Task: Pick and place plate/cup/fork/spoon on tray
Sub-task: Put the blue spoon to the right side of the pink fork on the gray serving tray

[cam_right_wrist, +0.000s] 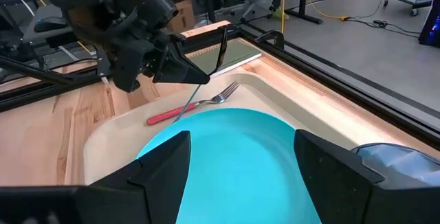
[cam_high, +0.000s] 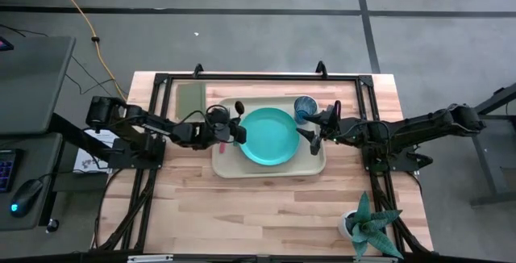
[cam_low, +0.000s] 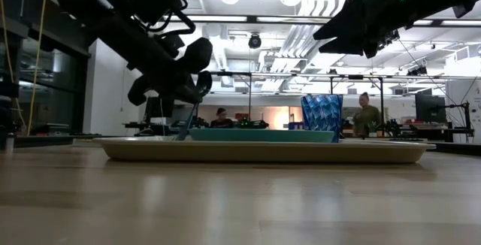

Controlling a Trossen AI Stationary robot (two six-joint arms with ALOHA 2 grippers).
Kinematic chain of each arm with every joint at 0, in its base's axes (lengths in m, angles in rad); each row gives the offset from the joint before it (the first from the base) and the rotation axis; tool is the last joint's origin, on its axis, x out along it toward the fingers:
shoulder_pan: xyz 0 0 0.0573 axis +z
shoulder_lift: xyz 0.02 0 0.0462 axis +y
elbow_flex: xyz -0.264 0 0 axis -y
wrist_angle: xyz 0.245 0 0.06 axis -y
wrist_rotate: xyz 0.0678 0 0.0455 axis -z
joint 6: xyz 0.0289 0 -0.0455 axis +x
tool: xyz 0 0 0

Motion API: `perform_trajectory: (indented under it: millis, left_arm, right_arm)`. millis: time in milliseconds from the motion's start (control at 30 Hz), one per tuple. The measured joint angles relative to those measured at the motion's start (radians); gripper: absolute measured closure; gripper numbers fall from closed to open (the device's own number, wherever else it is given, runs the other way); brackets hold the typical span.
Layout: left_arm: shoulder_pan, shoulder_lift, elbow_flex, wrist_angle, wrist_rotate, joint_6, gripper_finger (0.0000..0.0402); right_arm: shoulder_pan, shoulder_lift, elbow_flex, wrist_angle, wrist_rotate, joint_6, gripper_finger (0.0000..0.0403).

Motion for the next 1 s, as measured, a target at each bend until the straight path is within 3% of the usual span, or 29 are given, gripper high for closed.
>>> perform_trajectory:
  millis: [300,500,667,1000]
  left_arm:
    - [0.006,0.0,0.003,-0.047,0.003,-0.028,0.0401]
    - [0.03,0.01,0.003,-0.121,0.049,-0.125,0.0401]
    - [0.042,0.068,0.003,-0.103,0.102,-0.16,0.0401]
    - [0.051,0.164,0.002,-0.069,0.101,-0.212,0.0401]
  right_arm:
    - [0.0,0.0,0.0,0.0,0.001,0.002,0.015]
    - [0.0,0.0,0.0,-0.001,0.002,-0.001,0.015]
    - [0.0,0.0,0.0,0.0,0.002,-0.001,0.015]
    - [0.0,0.0,0.0,0.0,0.002,-0.001,0.015]
